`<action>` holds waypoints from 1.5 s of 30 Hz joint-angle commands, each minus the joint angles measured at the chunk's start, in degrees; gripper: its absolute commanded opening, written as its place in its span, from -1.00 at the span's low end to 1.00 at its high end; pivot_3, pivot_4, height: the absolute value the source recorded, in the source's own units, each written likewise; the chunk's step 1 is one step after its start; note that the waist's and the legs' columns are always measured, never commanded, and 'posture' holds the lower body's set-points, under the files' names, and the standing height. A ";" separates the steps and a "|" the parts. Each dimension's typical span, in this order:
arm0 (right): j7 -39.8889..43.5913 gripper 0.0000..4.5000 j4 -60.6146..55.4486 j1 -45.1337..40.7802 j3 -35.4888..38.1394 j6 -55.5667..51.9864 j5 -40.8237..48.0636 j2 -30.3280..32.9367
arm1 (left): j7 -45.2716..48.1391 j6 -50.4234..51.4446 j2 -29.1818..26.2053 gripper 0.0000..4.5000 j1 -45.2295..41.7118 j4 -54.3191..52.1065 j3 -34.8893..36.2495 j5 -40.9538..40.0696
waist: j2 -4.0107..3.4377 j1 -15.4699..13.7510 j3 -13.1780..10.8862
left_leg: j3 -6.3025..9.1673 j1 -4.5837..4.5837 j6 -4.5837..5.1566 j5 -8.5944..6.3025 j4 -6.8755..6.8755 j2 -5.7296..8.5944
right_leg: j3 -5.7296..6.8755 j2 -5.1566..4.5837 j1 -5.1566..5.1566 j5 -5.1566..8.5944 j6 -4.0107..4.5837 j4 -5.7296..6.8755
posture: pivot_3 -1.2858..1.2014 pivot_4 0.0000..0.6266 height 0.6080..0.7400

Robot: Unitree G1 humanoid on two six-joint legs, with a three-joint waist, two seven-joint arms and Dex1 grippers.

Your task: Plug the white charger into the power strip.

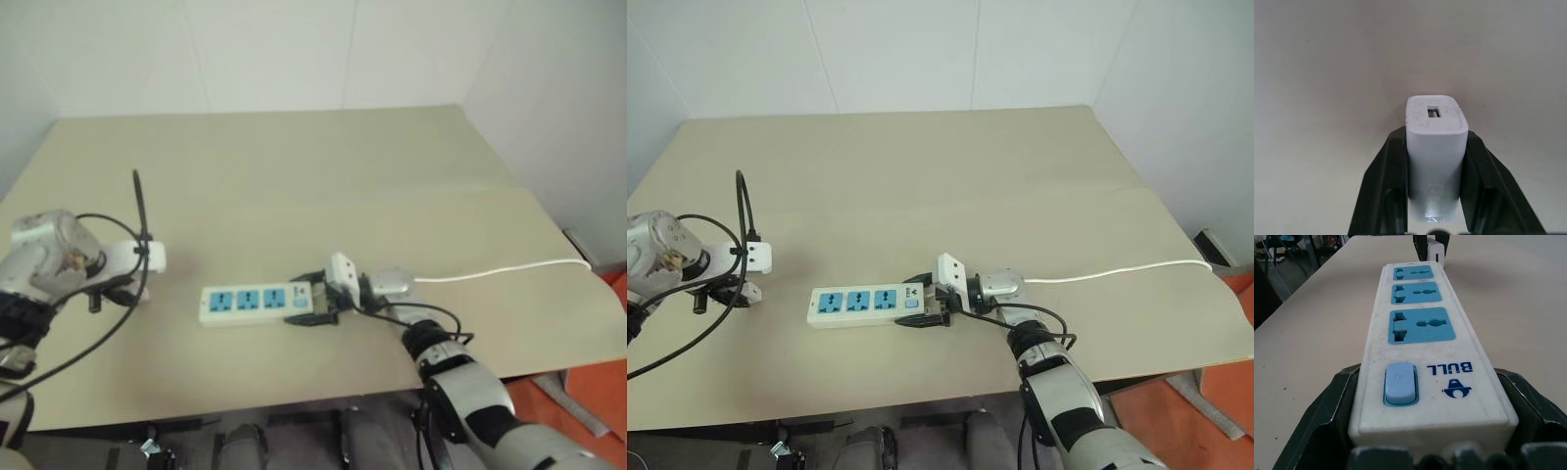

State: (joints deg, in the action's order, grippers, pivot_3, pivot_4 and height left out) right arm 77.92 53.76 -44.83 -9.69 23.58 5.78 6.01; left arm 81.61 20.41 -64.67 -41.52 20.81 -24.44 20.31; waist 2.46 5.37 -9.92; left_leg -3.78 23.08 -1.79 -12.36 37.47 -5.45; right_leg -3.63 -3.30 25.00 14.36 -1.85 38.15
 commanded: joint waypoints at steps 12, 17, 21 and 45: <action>-4.20 0.53 8.64 -6.73 2.06 2.58 -1.02 -0.07 | -1.71 12.57 6.68 -0.55 -10.00 -4.97 16.10 -14.30 | 0.04 0.20 0.01 | 0.07 0.08 0.01 0.00 0.07 0.00 | 0.01 0.01 0.01 -0.01 0.00 -0.04 | 0.03 -0.52 1.00; -2.61 0.53 12.07 -8.30 1.59 2.49 -2.51 0.64 | -7.75 15.17 10.80 -0.55 -8.58 -10.17 24.26 -21.64 | 0.03 0.07 0.00 | 0.16 0.24 0.00 0.00 0.17 0.00 | 0.02 0.01 0.02 -0.01 -0.01 -0.05 | 0.03 -0.52 1.00; -2.33 0.53 14.21 -8.48 1.08 2.30 -4.06 0.79 | -13.79 11.54 18.56 -0.55 -5.86 -14.91 34.79 -31.59 | 0.03 -0.11 0.01 | 0.20 0.22 0.00 0.00 0.24 0.01 | 0.03 0.00 -0.01 -0.01 -0.01 -0.01 | 0.03 -0.52 1.00; 1.33 0.53 16.42 -8.97 -0.06 2.82 -5.91 0.11 | -21.60 24.64 26.03 -0.55 5.79 -33.13 37.30 -57.29 | 0.03 0.13 0.01 | 0.40 -0.23 -0.09 -0.06 0.26 0.02 | 0.09 0.02 -0.68 -0.02 -0.04 -0.18 | 0.03 -0.52 1.00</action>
State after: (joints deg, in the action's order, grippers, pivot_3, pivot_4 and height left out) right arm 77.42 69.15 -53.97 -8.32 26.25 2.42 6.21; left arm 59.78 46.65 -38.74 -35.81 -10.38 12.40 -35.52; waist 2.49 5.50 -9.92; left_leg -3.38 22.84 -1.89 -12.42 37.73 -5.43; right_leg -3.54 -3.28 24.31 14.34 -1.89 37.97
